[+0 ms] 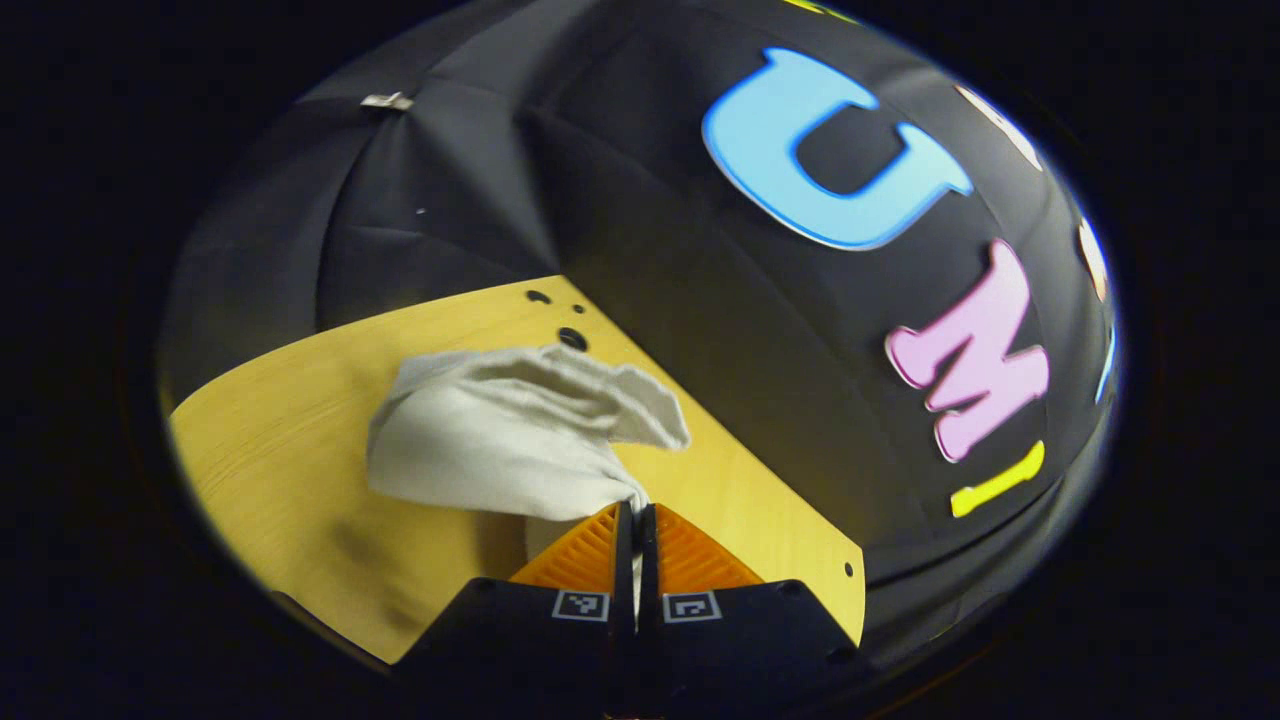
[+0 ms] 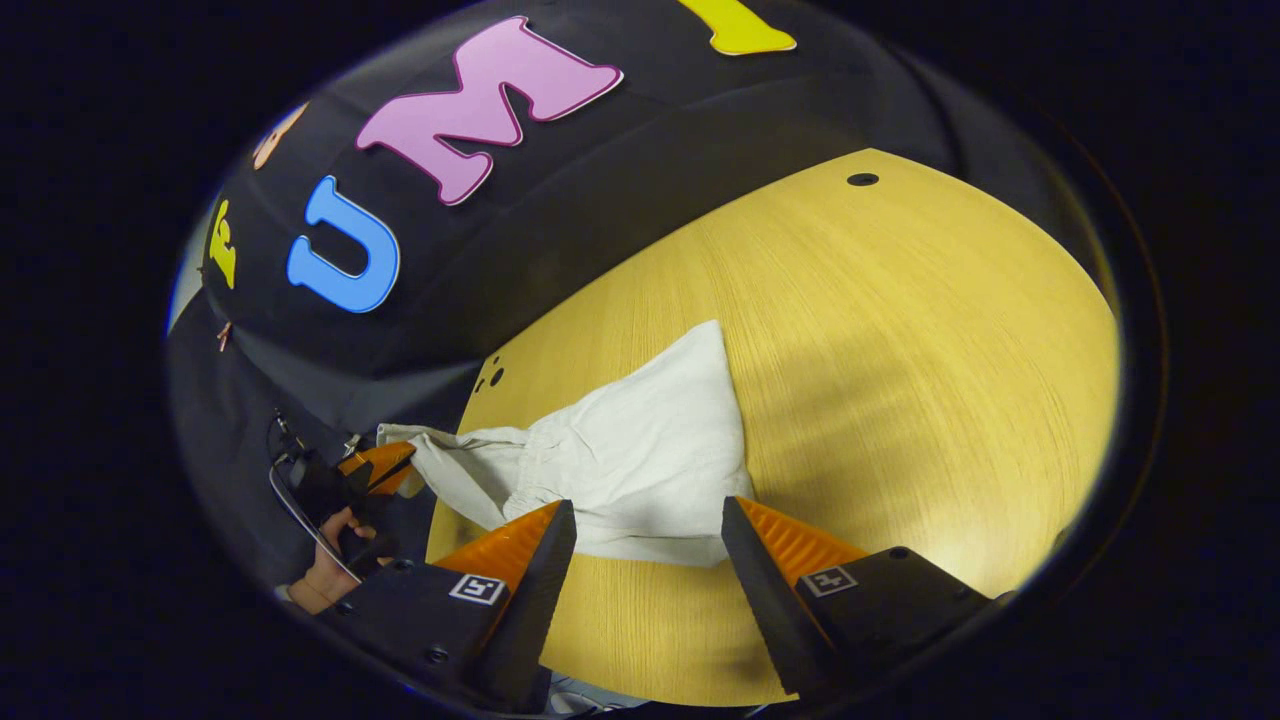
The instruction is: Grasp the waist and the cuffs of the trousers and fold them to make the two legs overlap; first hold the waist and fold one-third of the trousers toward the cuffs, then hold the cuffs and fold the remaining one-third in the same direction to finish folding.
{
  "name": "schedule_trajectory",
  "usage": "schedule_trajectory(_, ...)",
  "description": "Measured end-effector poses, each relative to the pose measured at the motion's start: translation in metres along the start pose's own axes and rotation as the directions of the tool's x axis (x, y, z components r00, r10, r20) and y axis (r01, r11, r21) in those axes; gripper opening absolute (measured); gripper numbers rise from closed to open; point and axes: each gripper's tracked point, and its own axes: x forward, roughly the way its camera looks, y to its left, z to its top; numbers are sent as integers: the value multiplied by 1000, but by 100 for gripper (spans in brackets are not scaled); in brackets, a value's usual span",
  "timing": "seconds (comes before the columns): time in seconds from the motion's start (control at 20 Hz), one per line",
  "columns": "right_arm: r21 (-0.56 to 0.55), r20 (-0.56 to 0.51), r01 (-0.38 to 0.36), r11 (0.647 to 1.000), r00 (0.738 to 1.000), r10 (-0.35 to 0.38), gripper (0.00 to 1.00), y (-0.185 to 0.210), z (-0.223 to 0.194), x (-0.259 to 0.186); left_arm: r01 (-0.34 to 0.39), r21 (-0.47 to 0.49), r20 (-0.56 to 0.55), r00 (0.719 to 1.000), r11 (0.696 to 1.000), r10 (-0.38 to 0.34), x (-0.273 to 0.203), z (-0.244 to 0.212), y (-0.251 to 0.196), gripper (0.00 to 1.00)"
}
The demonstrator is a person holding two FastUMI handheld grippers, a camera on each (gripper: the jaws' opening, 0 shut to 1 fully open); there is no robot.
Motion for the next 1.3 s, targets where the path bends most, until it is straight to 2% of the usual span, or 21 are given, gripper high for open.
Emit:
schedule_trajectory(0.2,-1,21,2,1000,1000,-2,91,-15,7,-17,123,156,-67,991,980,-114,-4,-46,-71,5)
schedule_trajectory(0.35,9,36,10,1000,999,-10,91,-31,15,-26,170,230,-146,979,958,-139,-1,-92,-104,5)
schedule_trajectory(0.45,26,47,16,1000,999,-17,91,-41,20,-33,191,271,-199,970,943,-139,-2,-126,-115,9)
schedule_trajectory(0.5,32,53,21,999,998,-23,91,-46,22,-36,200,290,-226,965,936,-136,-3,-143,-119,5)
schedule_trajectory(0.65,49,62,33,998,997,-36,91,-61,28,-44,222,340,-309,944,914,-114,-5,-193,-123,5)
schedule_trajectory(0.7,53,61,35,998,997,-38,91,-64,29,-46,226,358,-339,936,906,-100,-4,-208,-122,9)
schedule_trajectory(0.75,54,60,38,998,997,-42,91,-68,28,-47,227,371,-369,926,900,-81,-2,-221,-118,5)
schedule_trajectory(0.9,49,40,43,998,998,-45,91,-75,26,-52,214,357,-427,903,909,-45,1,-251,-110,8)
schedule_trajectory(1.0,33,24,34,999,999,-35,91,-71,25,-53,230,297,-428,900,927,-86,-4,-253,-117,15)
schedule_trajectory(1.1,13,18,10,1000,1000,-10,91,-61,25,-58,253,238,-394,907,938,-145,-18,-245,-134,61)
schedule_trajectory(1.15,9,21,-11,1000,1000,11,91,-51,25,-61,271,203,-385,906,941,-178,-27,-238,-146,66)
schedule_trajectory(1.2,7,27,-32,999,999,32,91,-41,27,-64,283,169,-367,907,944,-207,-38,-228,-155,76)
schedule_trajectory(1.3,4,35,-64,998,997,64,91,-22,28,-68,297,128,-310,918,946,-246,-61,-200,-165,85)
